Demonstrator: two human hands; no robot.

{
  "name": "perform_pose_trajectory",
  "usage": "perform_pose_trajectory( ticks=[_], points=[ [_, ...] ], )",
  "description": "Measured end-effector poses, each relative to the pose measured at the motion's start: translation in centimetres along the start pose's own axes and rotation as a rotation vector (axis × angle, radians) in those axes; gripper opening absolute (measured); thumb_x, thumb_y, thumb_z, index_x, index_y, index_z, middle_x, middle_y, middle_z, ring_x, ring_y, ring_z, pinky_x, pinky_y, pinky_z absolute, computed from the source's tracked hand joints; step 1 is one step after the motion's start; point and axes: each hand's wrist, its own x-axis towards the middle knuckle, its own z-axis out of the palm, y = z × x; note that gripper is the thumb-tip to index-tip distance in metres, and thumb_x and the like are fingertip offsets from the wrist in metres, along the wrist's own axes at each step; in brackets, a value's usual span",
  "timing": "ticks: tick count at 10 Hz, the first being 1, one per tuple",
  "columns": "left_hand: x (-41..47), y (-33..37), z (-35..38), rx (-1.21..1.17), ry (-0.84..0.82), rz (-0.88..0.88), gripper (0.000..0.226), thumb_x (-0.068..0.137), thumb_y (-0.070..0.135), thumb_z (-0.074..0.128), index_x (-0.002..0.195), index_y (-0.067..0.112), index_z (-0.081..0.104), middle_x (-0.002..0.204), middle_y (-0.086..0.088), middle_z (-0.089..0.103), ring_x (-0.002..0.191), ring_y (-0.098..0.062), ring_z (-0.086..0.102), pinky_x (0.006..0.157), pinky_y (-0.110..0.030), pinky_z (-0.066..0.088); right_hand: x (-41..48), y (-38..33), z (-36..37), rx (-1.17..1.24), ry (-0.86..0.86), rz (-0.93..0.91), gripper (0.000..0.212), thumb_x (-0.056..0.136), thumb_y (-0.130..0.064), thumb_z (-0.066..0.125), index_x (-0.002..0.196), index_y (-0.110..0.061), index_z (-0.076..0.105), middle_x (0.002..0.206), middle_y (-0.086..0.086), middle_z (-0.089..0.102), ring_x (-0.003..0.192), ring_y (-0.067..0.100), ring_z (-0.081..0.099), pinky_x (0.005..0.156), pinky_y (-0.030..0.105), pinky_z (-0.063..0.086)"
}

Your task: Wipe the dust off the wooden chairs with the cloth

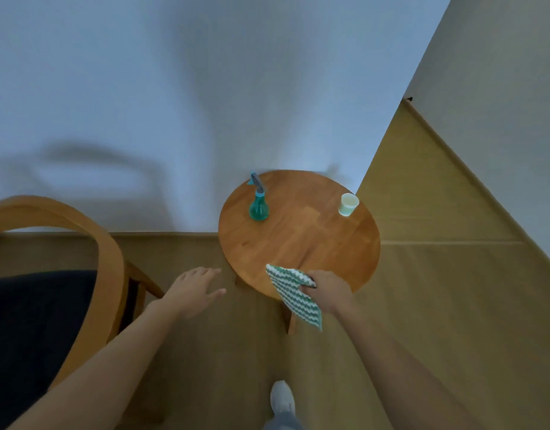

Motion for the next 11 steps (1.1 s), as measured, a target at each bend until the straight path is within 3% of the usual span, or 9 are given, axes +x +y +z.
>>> perform_pose_trajectory(
  ticks=[3, 5, 6, 7, 8, 9, 11],
  points=[
    [10.5, 1.2, -1.0, -0.037, -0.099, -0.124, 0.058, 0.098, 0.047, 0.035, 0.149, 0.024, 0.018, 0.156, 0.0, 0.019, 0.145, -0.018, 0.012, 0.117, -0.037, 0.01, 14.5, 5.8, -2.0, -0.101, -0.095, -0.026, 0.026, 0.096, -0.035, 0.047, 0.115, -0.022, 0.058, 0.11, 0.0, 0.065, 0.1, 0.019, 0.06, 0.077, 0.031, 0.047],
    [14.2, -1.4, 0.2, -0.077, -0.161, -0.193, 0.059, 0.098, 0.046, 0.035, 0.149, 0.022, 0.019, 0.156, 0.0, 0.02, 0.144, -0.018, 0.013, 0.116, -0.035, 0.011, 21.1, 4.9, -0.5, -0.147, 0.107, -0.058, 0.029, 0.095, -0.031, 0.048, 0.121, -0.019, 0.052, 0.11, 0.002, 0.063, 0.101, 0.022, 0.059, 0.076, 0.032, 0.043],
    [15.2, -2.6, 1.0, -0.091, -0.172, -0.217, 0.059, 0.098, 0.045, 0.035, 0.149, 0.02, 0.019, 0.156, -0.001, 0.019, 0.144, -0.018, 0.014, 0.117, -0.036, 0.011, 22.5, 3.8, 2.0, -0.174, 0.094, -0.09, 0.029, 0.092, -0.026, 0.048, 0.12, -0.018, 0.052, 0.113, 0.002, 0.061, 0.102, 0.022, 0.059, 0.078, 0.032, 0.043],
    [15.1, -3.8, 2.1, -0.121, -0.182, -0.23, 0.059, 0.099, 0.044, 0.036, 0.15, 0.021, 0.018, 0.156, 0.0, 0.019, 0.144, -0.017, 0.013, 0.117, -0.036, 0.011, 22.3, 3.0, 6.1, -0.301, -0.114, -0.148, 0.033, 0.093, -0.023, 0.044, 0.126, -0.018, 0.047, 0.126, 0.001, 0.054, 0.116, 0.02, 0.052, 0.091, 0.032, 0.039],
    [14.3, -5.0, 2.8, -0.141, -0.177, -0.252, 0.059, 0.098, 0.044, 0.036, 0.149, 0.022, 0.018, 0.156, 0.0, 0.02, 0.144, -0.016, 0.015, 0.118, -0.035, 0.014, 21.0, 2.4, 9.6, -0.319, -0.373, -0.104, 0.042, 0.097, -0.025, 0.043, 0.138, -0.019, 0.038, 0.15, 0.006, 0.031, 0.138, 0.022, 0.029, 0.109, 0.039, 0.027],
    [12.9, -6.1, 2.8, -0.151, -0.178, -0.272, 0.059, 0.098, 0.045, 0.036, 0.15, 0.022, 0.018, 0.156, 0.001, 0.02, 0.144, -0.016, 0.015, 0.117, -0.034, 0.014, 20.0, 1.9, 10.1, -0.334, -0.451, -0.052, 0.059, 0.098, -0.04, 0.041, 0.149, -0.018, 0.021, 0.159, 0.005, 0.008, 0.146, 0.022, 0.008, 0.114, 0.045, 0.016],
    [9.5, -7.3, 2.1, -0.161, -0.111, -0.277, 0.059, 0.098, 0.044, 0.036, 0.149, 0.021, 0.019, 0.156, 0.0, 0.021, 0.143, -0.015, 0.017, 0.117, -0.033, 0.015, 19.3, -1.4, 6.2, -0.305, -0.304, -0.169, 0.056, 0.098, -0.038, 0.038, 0.147, -0.016, 0.023, 0.153, 0.005, 0.028, 0.138, 0.023, 0.03, 0.111, 0.04, 0.026]
  ],
)
